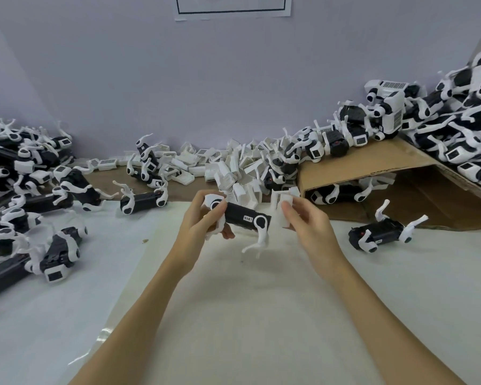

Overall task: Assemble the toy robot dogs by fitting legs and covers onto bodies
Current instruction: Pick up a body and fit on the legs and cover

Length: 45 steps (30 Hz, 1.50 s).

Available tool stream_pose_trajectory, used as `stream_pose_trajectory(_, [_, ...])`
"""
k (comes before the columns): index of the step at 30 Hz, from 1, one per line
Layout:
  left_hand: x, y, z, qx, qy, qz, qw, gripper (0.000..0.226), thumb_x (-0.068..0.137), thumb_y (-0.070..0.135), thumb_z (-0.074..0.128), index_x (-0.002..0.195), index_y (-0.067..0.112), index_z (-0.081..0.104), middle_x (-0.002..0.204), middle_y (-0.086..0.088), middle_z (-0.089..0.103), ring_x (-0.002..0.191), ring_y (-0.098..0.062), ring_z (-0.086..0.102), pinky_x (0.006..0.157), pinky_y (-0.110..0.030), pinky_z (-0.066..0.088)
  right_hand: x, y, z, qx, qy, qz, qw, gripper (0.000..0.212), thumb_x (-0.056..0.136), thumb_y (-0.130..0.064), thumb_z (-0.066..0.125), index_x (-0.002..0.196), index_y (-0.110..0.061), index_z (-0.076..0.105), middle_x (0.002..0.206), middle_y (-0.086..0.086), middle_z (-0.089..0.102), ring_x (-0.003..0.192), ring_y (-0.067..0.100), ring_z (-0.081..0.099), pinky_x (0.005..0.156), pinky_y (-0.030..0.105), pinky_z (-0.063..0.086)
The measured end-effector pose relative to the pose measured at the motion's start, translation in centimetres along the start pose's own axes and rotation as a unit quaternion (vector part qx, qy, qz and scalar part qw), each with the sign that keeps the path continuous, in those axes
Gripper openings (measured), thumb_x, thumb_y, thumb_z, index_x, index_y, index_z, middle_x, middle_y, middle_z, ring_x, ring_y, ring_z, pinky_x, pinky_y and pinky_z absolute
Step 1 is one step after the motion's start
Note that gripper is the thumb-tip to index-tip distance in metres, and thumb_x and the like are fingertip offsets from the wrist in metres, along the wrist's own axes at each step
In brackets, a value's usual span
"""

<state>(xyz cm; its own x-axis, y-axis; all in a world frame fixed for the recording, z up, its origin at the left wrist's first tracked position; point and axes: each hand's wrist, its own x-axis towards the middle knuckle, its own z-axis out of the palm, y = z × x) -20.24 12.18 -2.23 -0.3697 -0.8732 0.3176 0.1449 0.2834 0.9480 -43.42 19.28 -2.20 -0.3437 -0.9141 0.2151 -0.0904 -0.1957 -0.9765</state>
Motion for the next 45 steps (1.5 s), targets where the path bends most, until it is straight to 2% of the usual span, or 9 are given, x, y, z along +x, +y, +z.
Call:
stream_pose_trajectory(8, [-0.7,0.6,1.7,-0.004,-0.099,0.003,0.995,0.035,0.102,0.038,0.062,0.129,0.017,0.057,0.083,-0.040,0.056,0.075,-0.044,0.070,0.082,-0.038,0.055,-0.4,-1.1,-0.4,0.137,-0.032,0.032,0.989,0.024,0.105,-0.039,0.053,0.126,-0.040,0.065,0.114,0.007,0.065,0.086,0.016,0.062,0.071,0.037,0.049])
stream_pose_trajectory(13, [-1.0,1.0,2.3,-0.006,-0.105,0.002,0.994,0.039,0.099,0.039,0.064,0.130,0.016,0.056,0.080,-0.040,0.059,0.073,-0.041,0.069,0.080,-0.040,0.057,-0.7,-1.0,-0.8,0.006,-0.075,0.024,0.997,0.022,0.108,-0.038,0.047,0.114,-0.027,0.065,0.083,0.000,0.057,0.072,0.018,0.052,0.056,0.025,0.042])
stream_pose_trajectory(17, [-1.0,1.1,2.2,0.005,-0.098,-0.004,0.995,0.030,0.102,0.032,0.062,0.128,0.018,0.057,0.074,-0.018,0.067,0.074,-0.039,0.069,0.082,-0.040,0.058,-1.0,-1.4,-0.7,0.088,-0.154,0.138,0.974,0.051,0.088,-0.063,0.071,0.127,-0.033,0.066,0.082,-0.002,0.066,0.077,0.019,0.061,0.071,0.031,0.049])
stream_pose_trajectory(22, [-1.2,1.4,2.1,0.015,-0.088,0.000,0.996,0.035,0.099,0.035,0.066,0.128,0.018,0.058,0.083,-0.018,0.070,0.077,-0.039,0.069,0.079,-0.035,0.057,-0.8,-1.1,-0.8,0.127,-0.146,0.134,0.972,0.070,0.070,-0.039,0.096,0.131,-0.027,0.066,0.091,0.007,0.065,0.081,0.021,0.065,0.087,0.042,0.054])
stream_pose_trajectory(26, [-1.3,1.5,2.3,0.015,-0.094,-0.003,0.995,0.041,0.094,0.042,0.069,0.126,0.019,0.057,0.090,-0.024,0.070,0.077,-0.037,0.070,0.077,-0.036,0.056,-0.8,-1.6,-0.7,0.085,-0.113,0.132,0.981,0.080,0.071,-0.084,0.072,0.110,-0.014,0.080,0.078,-0.002,0.066,0.066,0.011,0.059,0.064,0.023,0.048])
stream_pose_trajectory(30, [-1.4,1.5,2.4,0.010,-0.101,0.000,0.995,0.043,0.093,0.041,0.069,0.127,0.017,0.056,0.093,-0.020,0.071,0.077,-0.035,0.071,0.074,-0.031,0.056,-1.1,-1.9,-0.5,0.065,-0.096,0.096,0.989,0.065,0.081,-0.070,0.069,0.090,-0.008,0.083,0.104,0.008,0.080,0.094,0.021,0.077,0.076,0.022,0.059])
stream_pose_trajectory(36, [-1.5,1.5,2.6,0.019,-0.104,0.005,0.994,0.041,0.094,0.039,0.070,0.128,0.019,0.057,0.095,-0.014,0.071,0.080,-0.031,0.071,0.074,-0.026,0.053,-1.8,-1.3,-0.2,-0.164,-0.022,-0.047,0.985,0.057,0.081,-0.078,0.066,0.101,-0.024,0.062,0.081,-0.007,0.075,0.075,0.007,0.071,0.065,0.017,0.051])
stream_pose_trajectory(41, [-1.6,1.6,2.7,0.041,-0.104,0.016,0.994,0.041,0.097,0.039,0.067,0.131,0.019,0.056,0.095,-0.013,0.071,0.082,-0.032,0.071,0.075,-0.022,0.051,-2.5,-1.3,0.2,-0.221,-0.075,-0.085,0.969,0.072,0.080,-0.093,0.045,0.090,-0.026,0.070,0.078,-0.007,0.069,0.072,0.007,0.065,0.060,0.020,0.047])
stream_pose_trajectory(45, [-1.7,1.6,2.6,0.070,-0.106,0.021,0.992,0.034,0.101,0.035,0.063,0.132,0.021,0.056,0.092,-0.018,0.068,0.078,-0.032,0.067,0.076,-0.029,0.053,-2.8,-0.9,1.0,-0.270,-0.127,-0.042,0.954,0.074,0.089,-0.087,0.031,0.089,-0.026,0.074,0.097,-0.004,0.063,0.092,0.007,0.063,0.079,0.020,0.046])
